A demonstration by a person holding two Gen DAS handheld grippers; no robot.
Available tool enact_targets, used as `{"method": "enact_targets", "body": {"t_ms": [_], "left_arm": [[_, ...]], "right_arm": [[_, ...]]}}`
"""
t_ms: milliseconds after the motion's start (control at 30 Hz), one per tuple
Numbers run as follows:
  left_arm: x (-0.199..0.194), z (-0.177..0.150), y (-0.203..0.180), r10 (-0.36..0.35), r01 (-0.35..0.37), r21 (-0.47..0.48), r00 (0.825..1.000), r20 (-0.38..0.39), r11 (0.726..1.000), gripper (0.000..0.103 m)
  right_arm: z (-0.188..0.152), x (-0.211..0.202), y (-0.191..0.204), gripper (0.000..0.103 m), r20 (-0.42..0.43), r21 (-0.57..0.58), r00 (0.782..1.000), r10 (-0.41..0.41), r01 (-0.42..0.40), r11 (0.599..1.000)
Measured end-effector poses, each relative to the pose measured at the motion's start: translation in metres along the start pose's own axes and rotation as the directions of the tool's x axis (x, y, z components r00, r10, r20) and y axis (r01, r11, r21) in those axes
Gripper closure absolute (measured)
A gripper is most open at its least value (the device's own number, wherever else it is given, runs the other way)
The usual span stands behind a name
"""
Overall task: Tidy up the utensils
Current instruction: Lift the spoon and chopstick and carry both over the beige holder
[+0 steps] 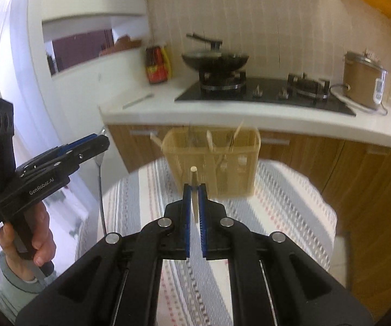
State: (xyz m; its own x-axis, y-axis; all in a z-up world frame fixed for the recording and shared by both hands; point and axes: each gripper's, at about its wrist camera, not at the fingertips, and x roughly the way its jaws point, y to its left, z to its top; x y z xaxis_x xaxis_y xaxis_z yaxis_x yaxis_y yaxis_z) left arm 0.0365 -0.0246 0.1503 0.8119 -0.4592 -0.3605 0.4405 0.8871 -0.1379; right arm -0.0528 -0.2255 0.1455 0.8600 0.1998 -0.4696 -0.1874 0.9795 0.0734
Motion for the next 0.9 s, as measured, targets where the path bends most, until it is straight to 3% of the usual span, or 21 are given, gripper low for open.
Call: {"method": "enact_targets", "body": {"t_ms": [333, 433, 533, 600, 667, 700, 833, 900], "left_arm": [[0.009, 0.054, -0.004, 0.055, -0.058, 0.013, 0.985, 0.163, 0.998, 0.072], [0.020, 0.059, -0.004, 0.074, -0.080, 0.025, 0.982, 0.176, 0.997, 0.072], [0.030, 0.054, 0.001, 0.058, -0.061, 0.014, 0.984, 0.167, 0.998, 0.072], [0.034, 0.050, 0.006, 0.062, -0.066, 0.017, 0.985, 0.161, 0.998, 0.072], [0.037, 0.046, 0.015, 0.064, -0.066, 0.012, 0.987, 0.146, 0.998, 0.072], [0.039, 0.044, 0.019, 0.062, -0.064, 0.005, 0.988, 0.139, 0.998, 0.072], [0.042, 0.038, 0.037, 0.062, -0.060, -0.020, 0.990, 0.125, 0.998, 0.072], [0.042, 0.037, 0.044, 0.062, -0.058, -0.034, 0.990, 0.125, 0.998, 0.072]], "right_arm": [[0.048, 0.003, 0.003, 0.099, 0.046, -0.036, 0.998, -0.045, 0.047, 0.998], [0.056, 0.009, 0.002, 0.099, 0.039, -0.051, 0.998, -0.056, 0.058, 0.997], [0.046, 0.031, 0.002, 0.098, -0.048, -0.091, 0.999, -0.012, 0.007, 0.996], [0.027, 0.057, 0.002, 0.090, -0.143, -0.112, 0.990, 0.008, -0.024, 0.993], [0.003, 0.085, -0.001, 0.056, -0.215, -0.108, 0.977, 0.005, -0.029, 0.994], [-0.007, 0.097, -0.004, 0.051, -0.249, -0.101, 0.968, 0.011, -0.037, 0.994], [-0.035, 0.147, -0.002, 0.052, -0.371, -0.083, 0.928, 0.014, -0.048, 0.995], [-0.041, 0.173, 0.004, 0.061, -0.425, -0.103, 0.905, -0.003, -0.044, 0.994]]}}
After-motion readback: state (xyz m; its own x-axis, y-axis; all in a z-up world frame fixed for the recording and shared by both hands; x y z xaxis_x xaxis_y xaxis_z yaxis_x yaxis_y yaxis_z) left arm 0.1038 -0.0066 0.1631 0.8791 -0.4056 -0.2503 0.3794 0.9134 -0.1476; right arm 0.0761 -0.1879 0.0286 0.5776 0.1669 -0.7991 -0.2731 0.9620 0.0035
